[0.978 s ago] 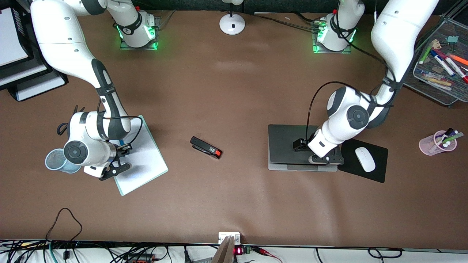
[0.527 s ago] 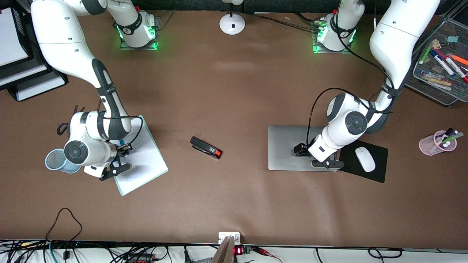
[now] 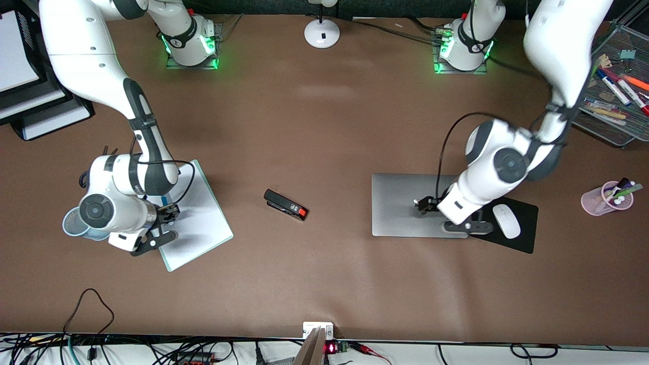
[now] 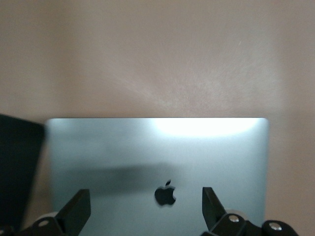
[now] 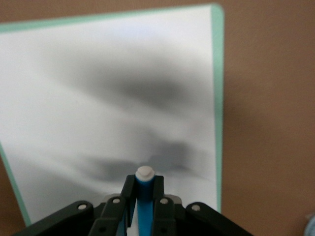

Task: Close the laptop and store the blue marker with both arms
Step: 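Press the laptop lid down shut with the left gripper, then lift the marker with the right gripper while the left gripper withdraws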

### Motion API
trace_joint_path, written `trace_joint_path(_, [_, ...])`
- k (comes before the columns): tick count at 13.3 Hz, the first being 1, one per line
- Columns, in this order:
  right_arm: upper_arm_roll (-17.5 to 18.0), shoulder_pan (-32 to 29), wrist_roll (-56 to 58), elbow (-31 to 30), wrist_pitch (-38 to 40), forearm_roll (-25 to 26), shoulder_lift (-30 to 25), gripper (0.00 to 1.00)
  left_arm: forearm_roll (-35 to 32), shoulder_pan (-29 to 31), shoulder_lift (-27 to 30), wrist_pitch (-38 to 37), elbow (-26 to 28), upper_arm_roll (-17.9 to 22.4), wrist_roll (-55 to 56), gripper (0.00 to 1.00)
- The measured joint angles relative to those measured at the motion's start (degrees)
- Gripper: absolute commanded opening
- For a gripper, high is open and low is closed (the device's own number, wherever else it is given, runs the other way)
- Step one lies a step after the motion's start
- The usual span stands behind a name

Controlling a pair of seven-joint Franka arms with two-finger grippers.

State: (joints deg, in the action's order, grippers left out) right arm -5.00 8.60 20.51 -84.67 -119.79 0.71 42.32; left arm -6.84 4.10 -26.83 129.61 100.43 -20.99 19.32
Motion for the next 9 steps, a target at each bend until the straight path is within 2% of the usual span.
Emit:
trace_joint_path(2, [0.0, 0.0, 0.0, 0.8, 2.3, 0.0, -2.5, 0.05, 0.0, 0.0, 6.8, -10.3, -2.9, -0.1, 0.0, 1.00])
trace_joint_path(4, [0.0, 0.0, 1.3, 1.6, 4.2, 0.0, -5.0, 0.05, 0.0, -0.2, 10.3, -22.9, -9.7, -0.2, 0.0, 1.00])
trace_joint_path(6, [-0.1, -0.1, 4.2, 2.3, 5.8, 0.0, -7.3, 0.05, 0.0, -0.3, 11.0, -30.9, -16.7, -0.2, 0.0, 1.00])
trace_joint_path(9, [-0.6, -0.4, 11.8, 2.8, 6.1, 0.0, -9.5, 0.05, 0.0, 0.0, 11.0, -38.2, -20.6, -0.1, 0.0, 1.00])
